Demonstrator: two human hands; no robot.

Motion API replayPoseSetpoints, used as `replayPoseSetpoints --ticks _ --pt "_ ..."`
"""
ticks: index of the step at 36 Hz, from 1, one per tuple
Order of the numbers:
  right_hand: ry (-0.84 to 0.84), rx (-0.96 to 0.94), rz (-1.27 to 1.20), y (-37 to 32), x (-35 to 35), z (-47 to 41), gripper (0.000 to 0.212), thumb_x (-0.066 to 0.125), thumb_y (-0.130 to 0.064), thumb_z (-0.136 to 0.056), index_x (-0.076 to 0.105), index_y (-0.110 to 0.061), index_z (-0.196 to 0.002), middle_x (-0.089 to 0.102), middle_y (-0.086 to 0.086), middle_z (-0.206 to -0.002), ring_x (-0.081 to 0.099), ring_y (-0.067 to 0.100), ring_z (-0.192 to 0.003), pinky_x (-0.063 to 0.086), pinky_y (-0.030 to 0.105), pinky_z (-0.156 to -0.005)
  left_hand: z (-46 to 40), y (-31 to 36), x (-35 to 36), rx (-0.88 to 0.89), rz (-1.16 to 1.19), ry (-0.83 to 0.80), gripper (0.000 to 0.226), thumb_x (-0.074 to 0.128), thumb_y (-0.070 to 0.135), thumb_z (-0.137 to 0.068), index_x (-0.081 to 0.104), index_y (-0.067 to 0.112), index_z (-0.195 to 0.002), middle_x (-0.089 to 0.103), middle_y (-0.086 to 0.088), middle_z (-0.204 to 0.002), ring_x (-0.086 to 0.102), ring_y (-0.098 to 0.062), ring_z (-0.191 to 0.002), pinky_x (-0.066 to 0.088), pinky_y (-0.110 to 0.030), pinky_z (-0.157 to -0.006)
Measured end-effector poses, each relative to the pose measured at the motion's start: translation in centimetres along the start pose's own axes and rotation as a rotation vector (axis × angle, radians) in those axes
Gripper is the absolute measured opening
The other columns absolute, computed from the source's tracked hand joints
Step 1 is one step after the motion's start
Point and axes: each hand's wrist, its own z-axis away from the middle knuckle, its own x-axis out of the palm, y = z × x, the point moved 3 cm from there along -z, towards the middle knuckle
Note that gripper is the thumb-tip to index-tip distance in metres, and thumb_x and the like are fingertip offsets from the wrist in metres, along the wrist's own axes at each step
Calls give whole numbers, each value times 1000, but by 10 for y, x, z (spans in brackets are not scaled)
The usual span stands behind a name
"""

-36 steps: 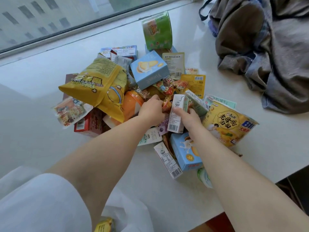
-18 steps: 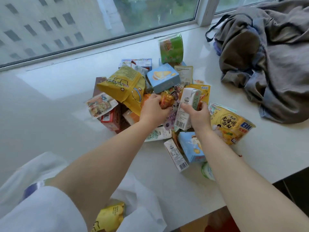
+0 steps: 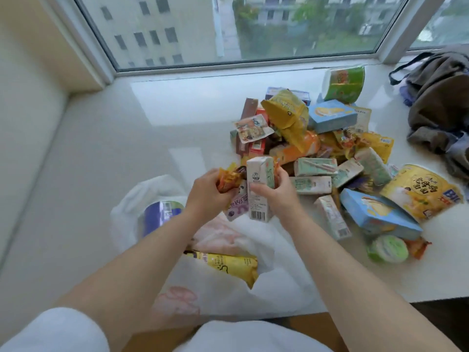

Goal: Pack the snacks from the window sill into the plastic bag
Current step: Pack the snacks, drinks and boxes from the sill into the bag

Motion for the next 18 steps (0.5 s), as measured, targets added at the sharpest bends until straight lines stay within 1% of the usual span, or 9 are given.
replayPoseSetpoints --ticks 1,3,5,7,9,11,13,15,18 --pt "-18 5 52 7 16 6 72 77 -15 -75 38 -15 -135 58 3 -114 58 18 -101 51 26 -71 9 -14 -7 -12 -16 -10 21 75 13 -75 55 18 -70 51 7 -71 52 -18 -69 36 -16 -58" --pt "-39 12 166 22 45 15 56 78 -19 -73 46 -20 -119 61 2 -109 60 19 -100 52 30 -76 25 -42 -19 -46 -42 -41 19 74 13 -76 57 16 -70 51 6 -73 54 -20 -72 37 -22 -62" --pt "-40 36 230 38 67 21 49 78 -22 -73 46 -25 -110 60 -3 -103 59 18 -98 49 31 -79 38 -69 -28 -100 -70 -86 11 72 14 -78 62 13 -75 54 6 -81 56 -19 -78 42 -27 -69" --pt "-24 69 255 52 81 28 48 77 -24 -73 46 -26 -110 58 -6 -101 57 16 -95 45 30 -78 49 -92 -34 -135 -117 -102 8 70 16 -80 63 13 -77 55 8 -85 57 -18 -81 44 -30 -72" --pt "-9 95 299 64 91 35 50 77 -24 -73 47 -25 -114 57 -7 -101 56 16 -96 45 30 -79 59 -108 -36 -149 -152 -106 18 68 18 -82 54 19 -69 49 11 -80 53 -18 -76 37 -27 -65" --pt "-5 104 357 74 97 41 52 76 -24 -73 48 -24 -117 57 -7 -101 57 16 -96 44 29 -77 66 -115 -36 -123 -192 -139 20 65 21 -83 49 19 -71 50 9 -84 52 -18 -76 33 -26 -62" --pt "-18 105 438 80 100 45 51 75 -24 -73 47 -26 -116 56 -7 -99 56 16 -94 42 26 -75 69 -116 -35 -52 -322 -209 12 62 25 -84 54 16 -82 55 4 -97 57 -22 -85 35 -29 -63" --pt "-33 102 532 85 102 49 55 75 -25 -72 47 -26 -119 56 -7 -100 55 15 -92 41 26 -73 71 -115 -36 21 -513 -294 20 56 29 -87 58 16 -101 56 4 -110 60 -23 -91 37 -30 -62" --pt "-31 81 675 89 103 52 61 74 -25 -71 45 -26 -125 56 -8 -102 54 15 -93 42 22 -62 80 -118 -40 88 -732 -378 30 47 28 -91 53 22 -119 53 6 -119 61 -26 -92 28 -28 -52"
